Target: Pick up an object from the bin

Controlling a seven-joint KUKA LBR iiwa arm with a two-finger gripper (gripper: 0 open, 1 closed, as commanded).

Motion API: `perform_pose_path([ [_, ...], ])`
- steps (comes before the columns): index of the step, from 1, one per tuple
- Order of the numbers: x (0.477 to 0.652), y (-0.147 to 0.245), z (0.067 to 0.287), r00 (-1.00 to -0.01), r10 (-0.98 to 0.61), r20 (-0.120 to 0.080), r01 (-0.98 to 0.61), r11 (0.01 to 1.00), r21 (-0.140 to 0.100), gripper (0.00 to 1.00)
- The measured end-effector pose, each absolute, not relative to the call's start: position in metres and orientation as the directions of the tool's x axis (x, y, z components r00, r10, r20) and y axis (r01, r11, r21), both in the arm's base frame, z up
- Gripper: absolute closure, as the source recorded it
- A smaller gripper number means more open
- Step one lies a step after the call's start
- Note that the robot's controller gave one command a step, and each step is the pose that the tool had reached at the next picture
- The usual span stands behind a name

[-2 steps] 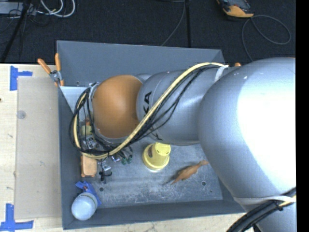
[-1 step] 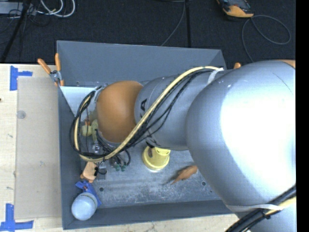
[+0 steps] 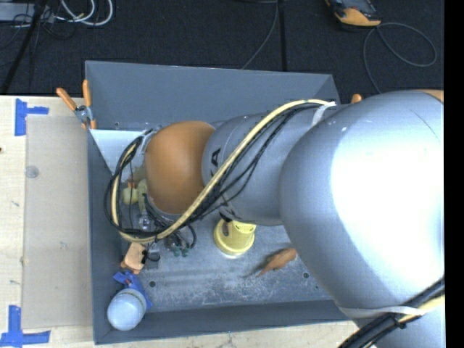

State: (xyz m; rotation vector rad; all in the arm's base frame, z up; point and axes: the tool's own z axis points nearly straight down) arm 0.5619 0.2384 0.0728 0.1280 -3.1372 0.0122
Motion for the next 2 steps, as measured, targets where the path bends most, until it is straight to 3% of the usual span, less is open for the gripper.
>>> perform_pose_path([
  [2,0.56,0.238,0.093,-0.997,-0.078,0.007,-0.078,0.997,-0.008,1.0],
])
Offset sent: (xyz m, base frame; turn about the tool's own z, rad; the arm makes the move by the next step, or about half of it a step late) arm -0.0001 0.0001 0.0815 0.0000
